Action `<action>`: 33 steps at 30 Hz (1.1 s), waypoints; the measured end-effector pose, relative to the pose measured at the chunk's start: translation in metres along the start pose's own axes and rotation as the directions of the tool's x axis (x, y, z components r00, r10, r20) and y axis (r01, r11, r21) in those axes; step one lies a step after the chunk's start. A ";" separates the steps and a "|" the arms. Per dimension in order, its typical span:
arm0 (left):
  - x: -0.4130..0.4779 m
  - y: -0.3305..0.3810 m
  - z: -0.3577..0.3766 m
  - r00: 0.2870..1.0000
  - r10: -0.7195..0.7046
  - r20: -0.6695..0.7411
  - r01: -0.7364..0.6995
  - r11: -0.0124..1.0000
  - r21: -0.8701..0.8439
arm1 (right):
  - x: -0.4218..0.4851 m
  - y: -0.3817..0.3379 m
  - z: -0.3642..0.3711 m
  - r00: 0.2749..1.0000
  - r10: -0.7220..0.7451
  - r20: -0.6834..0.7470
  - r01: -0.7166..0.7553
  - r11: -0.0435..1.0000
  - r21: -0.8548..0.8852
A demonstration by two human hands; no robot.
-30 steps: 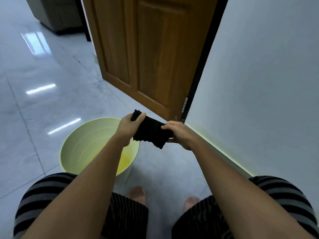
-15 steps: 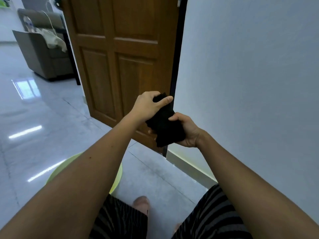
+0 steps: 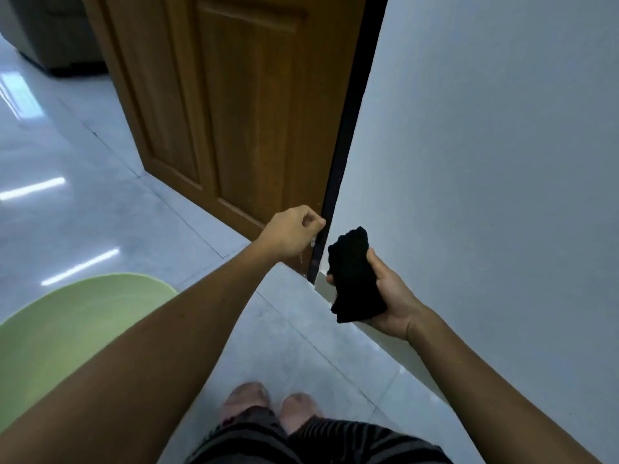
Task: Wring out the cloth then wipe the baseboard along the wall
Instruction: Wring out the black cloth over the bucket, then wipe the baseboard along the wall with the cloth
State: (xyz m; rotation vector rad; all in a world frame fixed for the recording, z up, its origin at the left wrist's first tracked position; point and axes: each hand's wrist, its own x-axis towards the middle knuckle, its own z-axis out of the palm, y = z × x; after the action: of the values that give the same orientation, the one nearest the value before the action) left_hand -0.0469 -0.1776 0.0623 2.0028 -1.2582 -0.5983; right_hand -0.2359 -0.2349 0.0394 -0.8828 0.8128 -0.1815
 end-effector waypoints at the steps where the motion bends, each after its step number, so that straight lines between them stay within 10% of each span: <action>1: 0.008 -0.022 0.017 0.998 -0.049 0.045 0.047 0.998 0.030 | 0.016 0.010 -0.013 0.998 0.005 -0.060 -0.005 1.000 -0.006; 9: 0.021 -0.183 0.164 0.909 -0.302 0.286 0.210 0.927 0.311 | 0.121 0.093 -0.078 0.878 -0.157 -0.452 -0.081 0.883 -0.463; 11: 0.020 -0.205 0.192 0.913 -0.314 0.260 0.197 0.898 0.394 | 0.145 0.104 -0.081 0.847 -0.408 -0.340 0.023 0.668 -0.743; 14: 0.024 -0.229 0.226 0.926 -0.291 0.239 0.146 0.862 0.486 | 0.186 0.108 -0.084 0.768 -0.633 -0.099 -0.080 0.059 -0.995; 21: 0.018 -0.258 0.252 0.906 -0.247 0.343 -0.008 0.802 0.597 | 0.265 0.105 -0.094 0.755 -0.497 0.428 -0.259 -0.826 -0.501; 33: 0.014 -0.265 0.256 0.915 -0.212 0.343 -0.066 0.760 0.646 | 0.270 0.099 -0.104 0.954 0.027 0.298 -0.040 -0.976 0.215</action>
State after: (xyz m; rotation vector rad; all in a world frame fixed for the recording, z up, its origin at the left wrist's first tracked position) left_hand -0.0616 -0.1907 -0.3062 2.6002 -1.8317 -0.6977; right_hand -0.1388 -0.3588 -0.2225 1.9702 0.0439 -0.6225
